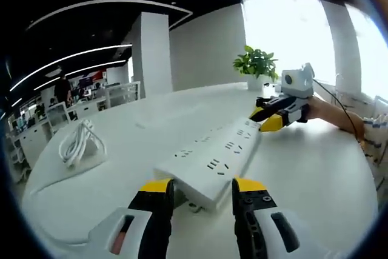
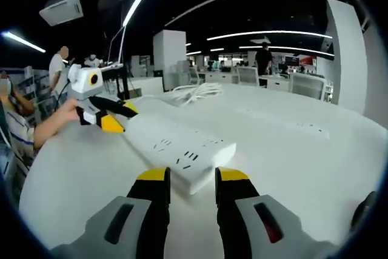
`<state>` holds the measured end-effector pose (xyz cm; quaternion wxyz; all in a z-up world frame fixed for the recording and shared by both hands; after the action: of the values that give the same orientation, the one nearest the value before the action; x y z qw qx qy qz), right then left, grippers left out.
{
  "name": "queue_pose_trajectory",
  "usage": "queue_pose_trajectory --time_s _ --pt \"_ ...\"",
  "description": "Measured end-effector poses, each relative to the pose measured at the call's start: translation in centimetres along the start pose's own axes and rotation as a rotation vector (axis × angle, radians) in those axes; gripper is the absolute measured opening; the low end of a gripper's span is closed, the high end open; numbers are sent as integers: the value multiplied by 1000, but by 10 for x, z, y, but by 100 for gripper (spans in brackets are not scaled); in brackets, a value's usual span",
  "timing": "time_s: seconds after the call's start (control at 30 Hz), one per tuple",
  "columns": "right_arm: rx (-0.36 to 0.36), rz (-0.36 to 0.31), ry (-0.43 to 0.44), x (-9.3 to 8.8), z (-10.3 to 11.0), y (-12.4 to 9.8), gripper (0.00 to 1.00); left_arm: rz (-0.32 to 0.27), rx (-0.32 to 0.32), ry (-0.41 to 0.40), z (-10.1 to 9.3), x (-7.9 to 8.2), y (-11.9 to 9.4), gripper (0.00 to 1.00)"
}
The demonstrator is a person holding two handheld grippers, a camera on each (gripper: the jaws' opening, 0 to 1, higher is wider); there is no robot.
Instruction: Straighten the power strip on the desk, plug the charger into it
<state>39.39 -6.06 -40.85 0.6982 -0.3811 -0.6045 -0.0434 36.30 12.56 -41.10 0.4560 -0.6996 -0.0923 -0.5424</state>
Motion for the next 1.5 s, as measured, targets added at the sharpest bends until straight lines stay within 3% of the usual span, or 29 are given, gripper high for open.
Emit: queue_pose_trajectory --time_s 0.43,0.67,1.07,1.5 --pt "4 12 -16 -3 1 3 29 -24 -22 -39 4 1 4 41" --pt "3 15 -21 -3 2 4 30 4 -18 -25 4 -5 8 43" --pt "6 14 -21 -5 1 4 28 -17 -8 -18 5 -1 7 42" --pt "9 29 -45 -8 1 2 26 -46 -51 -42 4 -1 5 40"
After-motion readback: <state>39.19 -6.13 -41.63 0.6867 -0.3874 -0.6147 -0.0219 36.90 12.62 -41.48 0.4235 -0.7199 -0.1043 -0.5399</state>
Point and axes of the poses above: the point that each gripper's makers call its tool centre point, and the gripper's own axes: y roughly forward along the fingers, z roughly to its left, x roughly out of its top, the point moved 1 cm from there along -y, roughly backward along the fingers, and after that the axes turned 10 degrees about z, right-handed, at the moved point
